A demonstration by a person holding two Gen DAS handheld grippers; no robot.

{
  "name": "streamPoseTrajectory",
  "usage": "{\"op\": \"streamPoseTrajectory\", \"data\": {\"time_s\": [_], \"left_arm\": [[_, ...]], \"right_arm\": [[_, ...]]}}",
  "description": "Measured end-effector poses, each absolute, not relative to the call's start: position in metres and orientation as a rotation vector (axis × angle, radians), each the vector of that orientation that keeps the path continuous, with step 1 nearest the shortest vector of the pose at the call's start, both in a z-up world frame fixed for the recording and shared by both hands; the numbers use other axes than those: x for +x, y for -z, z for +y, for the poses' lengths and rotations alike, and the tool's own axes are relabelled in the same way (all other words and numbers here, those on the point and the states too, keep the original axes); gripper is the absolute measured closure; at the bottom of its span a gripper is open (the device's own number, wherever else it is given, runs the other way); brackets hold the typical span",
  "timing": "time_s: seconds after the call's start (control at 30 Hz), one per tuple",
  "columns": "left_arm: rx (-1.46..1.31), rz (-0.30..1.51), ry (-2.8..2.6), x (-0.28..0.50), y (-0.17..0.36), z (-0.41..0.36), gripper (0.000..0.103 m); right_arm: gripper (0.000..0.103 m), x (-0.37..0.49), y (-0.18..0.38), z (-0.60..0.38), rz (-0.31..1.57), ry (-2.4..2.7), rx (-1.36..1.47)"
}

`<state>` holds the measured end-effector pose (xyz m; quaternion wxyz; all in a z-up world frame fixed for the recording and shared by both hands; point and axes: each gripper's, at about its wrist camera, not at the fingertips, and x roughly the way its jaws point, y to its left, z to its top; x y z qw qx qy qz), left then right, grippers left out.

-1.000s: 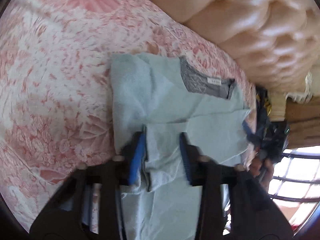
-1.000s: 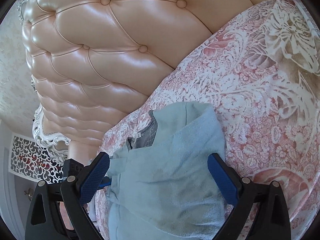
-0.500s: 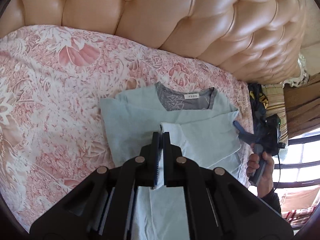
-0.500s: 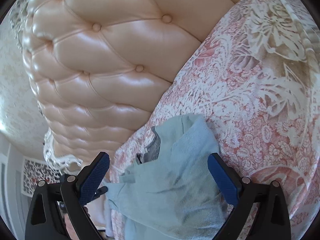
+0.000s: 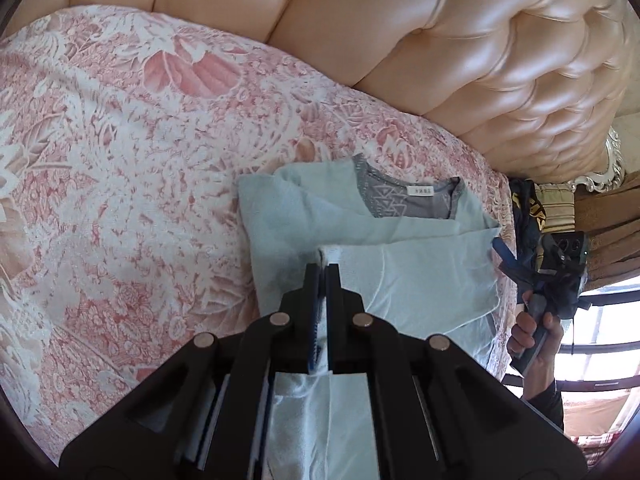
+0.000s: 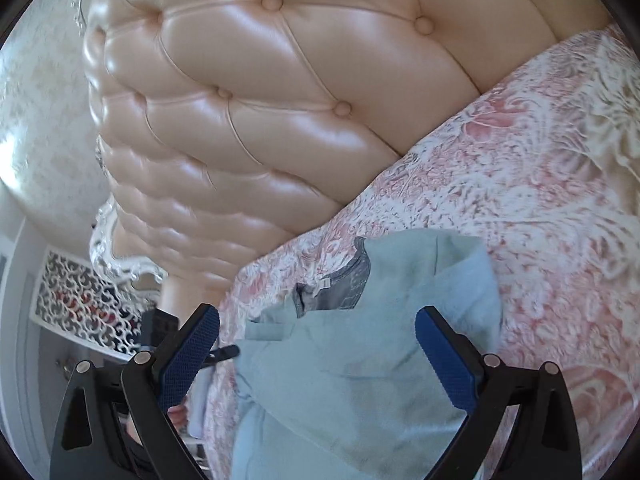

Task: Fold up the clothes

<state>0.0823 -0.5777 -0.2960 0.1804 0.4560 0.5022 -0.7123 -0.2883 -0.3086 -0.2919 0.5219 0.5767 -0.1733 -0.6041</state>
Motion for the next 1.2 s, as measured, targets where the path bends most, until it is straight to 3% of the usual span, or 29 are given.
{"op": "streamPoseTrajectory", "data": {"time_s": [0.1,0.2,0.37,0.43,0.5,0.57,0.9,1.2], "left_arm": [[1.278,1.457,1.99,0.087,0.307,-0.582,0.099],[1.273,1.492,1.974,0.09,0.319,-0.584,0.099],[1.234,1.539,1.946,0.098,0.32,-0.584,0.096],[1.221,1.52,1.959,0.104,0.309,-0.581,0.087],[1.16,1.52,1.981,0.118,0.296,-0.577,0.053],[1.062,1.571,1.998,0.135,0.287,-0.569,0.039],[0.439,2.072,1.819,0.21,0.31,-0.497,0.039],[0.401,2.114,1.667,0.188,0.327,-0.489,0.035]], "right_arm": [[0.005,-0.29,0.302,-0.313,-0.36,1.487,1.408],[0.013,-0.294,0.31,-0.306,-0.364,1.534,1.405],[0.014,-0.293,0.306,-0.306,-0.313,1.551,1.404],[0.014,-0.293,0.292,-0.297,-0.321,1.577,1.378],[0.013,-0.288,0.271,-0.277,-0.332,1.581,1.326],[0.012,-0.279,0.257,-0.257,-0.336,1.567,1.314],[0.012,-0.234,0.302,-0.2,-0.712,1.313,1.505],[0.012,-0.227,0.312,-0.218,-0.713,1.385,1.508]]}}
